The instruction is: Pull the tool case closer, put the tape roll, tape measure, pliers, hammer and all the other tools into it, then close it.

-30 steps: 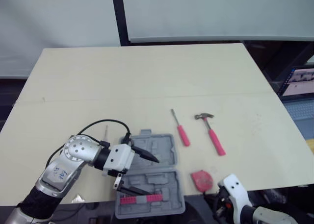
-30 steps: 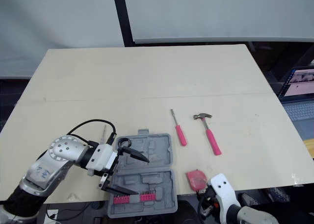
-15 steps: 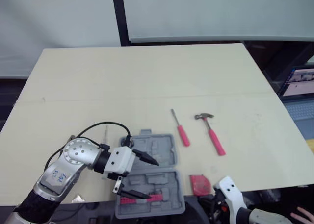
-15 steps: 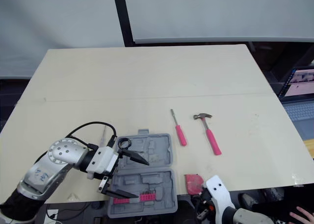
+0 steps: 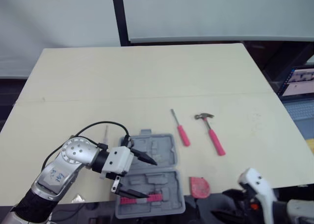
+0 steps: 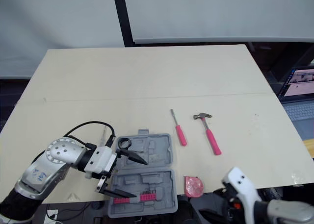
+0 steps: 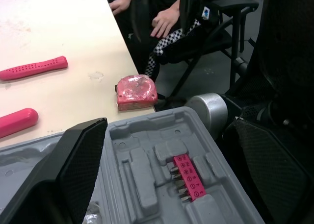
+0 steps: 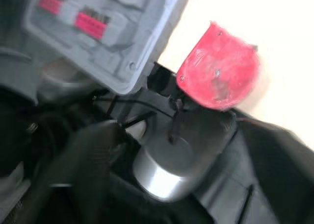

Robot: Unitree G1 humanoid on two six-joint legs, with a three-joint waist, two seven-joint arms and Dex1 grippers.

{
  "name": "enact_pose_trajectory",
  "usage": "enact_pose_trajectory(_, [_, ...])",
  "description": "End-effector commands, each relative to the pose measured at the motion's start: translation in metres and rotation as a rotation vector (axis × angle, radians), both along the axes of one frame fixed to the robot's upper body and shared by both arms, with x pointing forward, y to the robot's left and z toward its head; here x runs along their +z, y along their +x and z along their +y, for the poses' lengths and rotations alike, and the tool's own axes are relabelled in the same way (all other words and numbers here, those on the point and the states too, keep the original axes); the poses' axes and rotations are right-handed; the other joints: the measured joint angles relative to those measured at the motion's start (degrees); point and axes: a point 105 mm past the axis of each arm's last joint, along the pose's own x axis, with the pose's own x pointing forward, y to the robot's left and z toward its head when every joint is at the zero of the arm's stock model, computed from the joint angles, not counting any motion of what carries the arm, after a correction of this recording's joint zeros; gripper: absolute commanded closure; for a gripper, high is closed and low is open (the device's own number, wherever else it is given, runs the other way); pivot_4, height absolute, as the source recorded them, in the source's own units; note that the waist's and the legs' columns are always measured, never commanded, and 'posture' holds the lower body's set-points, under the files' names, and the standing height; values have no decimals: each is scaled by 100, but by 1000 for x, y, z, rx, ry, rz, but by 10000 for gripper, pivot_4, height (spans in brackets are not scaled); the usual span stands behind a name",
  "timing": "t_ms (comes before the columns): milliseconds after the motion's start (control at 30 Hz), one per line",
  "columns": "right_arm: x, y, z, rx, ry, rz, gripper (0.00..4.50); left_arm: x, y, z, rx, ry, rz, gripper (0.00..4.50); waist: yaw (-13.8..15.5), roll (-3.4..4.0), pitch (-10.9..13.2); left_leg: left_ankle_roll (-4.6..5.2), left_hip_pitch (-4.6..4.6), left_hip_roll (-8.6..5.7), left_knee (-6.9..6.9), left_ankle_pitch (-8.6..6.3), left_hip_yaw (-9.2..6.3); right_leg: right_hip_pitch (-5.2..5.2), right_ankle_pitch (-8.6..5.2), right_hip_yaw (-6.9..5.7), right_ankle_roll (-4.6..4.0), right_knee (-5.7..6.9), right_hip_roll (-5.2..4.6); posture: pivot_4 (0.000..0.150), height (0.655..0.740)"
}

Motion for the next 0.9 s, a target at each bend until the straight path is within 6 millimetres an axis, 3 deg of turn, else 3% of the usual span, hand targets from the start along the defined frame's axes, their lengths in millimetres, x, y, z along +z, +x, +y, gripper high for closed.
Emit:
enact_pose_trajectory(33, [32, 3, 12, 218, 52, -139, 398, 7, -2, 1, -21, -19, -23, 0, -1, -8, 4, 1, 2, 2, -1, 1, -1, 1, 1, 1, -1, 0, 2, 1500, 7400])
enact_pose_trajectory(200, [2, 31, -2, 471, -94, -326, 398, 8, -5, 2, -36, -12, -34, 0, 26, -8, 5, 6, -3, 2, -1, -3, -7, 9, 4, -3, 2, -39, 0, 1500, 7400])
enact_pose_trajectory(333, [-24, 41, -9, 568, -136, -352, 398, 7, -6, 1, -20, -6, -42, 0, 18, -1, 9, -3, -9, -10, 11, 0, 13, 16, 7, 1, 13, -53, -20, 1500, 7400])
enact_pose_trajectory(467, [-44, 46, -2, 600, -154, -382, 398, 2, -9, 5, -5, 26, -70, 0, 16, 3, 10, -14, -6, -2, 13, 7, 9, 16, 7, 0, 12, -51, -9, 1500, 7400])
enact_pose_trajectory(900, [-63, 52, 10, 601, -193, -406, 398, -1, -16, 4, 8, 29, -90, 0, 23, 7, 12, -11, 1, -1, 17, 10, 4, 21, 16, -4, 11, -32, -11, 1500, 7400])
